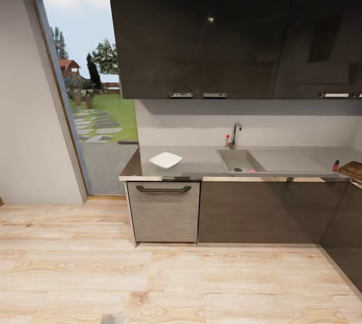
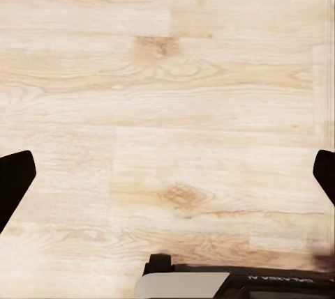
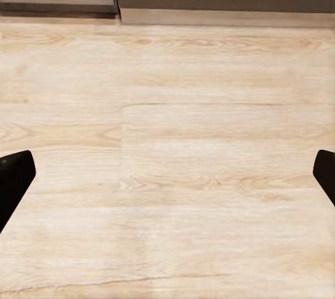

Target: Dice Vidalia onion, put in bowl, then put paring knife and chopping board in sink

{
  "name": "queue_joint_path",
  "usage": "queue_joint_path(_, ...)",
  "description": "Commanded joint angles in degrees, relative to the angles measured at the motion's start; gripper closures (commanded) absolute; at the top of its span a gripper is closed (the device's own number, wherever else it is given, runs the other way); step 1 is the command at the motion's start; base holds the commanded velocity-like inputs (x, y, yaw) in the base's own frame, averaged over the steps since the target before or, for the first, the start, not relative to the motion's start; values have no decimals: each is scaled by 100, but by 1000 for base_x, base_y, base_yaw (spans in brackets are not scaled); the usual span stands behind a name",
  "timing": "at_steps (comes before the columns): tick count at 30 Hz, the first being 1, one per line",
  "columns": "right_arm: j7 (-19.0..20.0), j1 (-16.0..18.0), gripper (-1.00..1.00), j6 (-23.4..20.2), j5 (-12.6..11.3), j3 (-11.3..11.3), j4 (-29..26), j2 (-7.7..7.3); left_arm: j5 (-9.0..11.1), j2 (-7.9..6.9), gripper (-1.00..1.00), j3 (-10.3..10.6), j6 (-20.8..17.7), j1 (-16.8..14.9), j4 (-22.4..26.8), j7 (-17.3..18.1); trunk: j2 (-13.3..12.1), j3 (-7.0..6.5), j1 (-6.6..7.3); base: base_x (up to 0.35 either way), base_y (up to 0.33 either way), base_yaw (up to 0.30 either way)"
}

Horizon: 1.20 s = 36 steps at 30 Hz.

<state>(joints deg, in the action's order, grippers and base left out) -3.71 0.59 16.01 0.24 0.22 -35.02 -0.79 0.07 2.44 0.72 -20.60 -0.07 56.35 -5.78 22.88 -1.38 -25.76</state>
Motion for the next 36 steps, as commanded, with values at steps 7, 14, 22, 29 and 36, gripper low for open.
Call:
queue_joint_path(7, -16, 0, -100, 17, 3, 9, 144, 10, 17, 34, -100, 7, -2148, -104, 2461, -16, 4, 3, -2, 0, 0, 0)
queue_joint_path(14, -16, -2, -100, 17, 4, 4, 283, 17, 18, 110, -100, 7, -3099, -981, 2979, -22, 4, 3, -2, 0, 0, 0)
queue_joint_path(22, -16, 2, -100, 17, 9, 4, 303, 12, 56, 449, -100, 7, -3742, -3283, 2554, -41, 4, 3, -2, 0, 0, 0)
queue_joint_path(29, -16, 0, -100, 17, 11, 2, 303, 8, 71, 531, -100, 7, -3774, -5062, 1166, -46, 4, 3, -2, 0, 0, 0)
queue_joint_path(36, -16, 2, -100, 17, 9, 4, 303, 8, 71, 545, -100, 30, -3786, -5291, 897, -37, 4, 3, -2, 0, 0, 0)
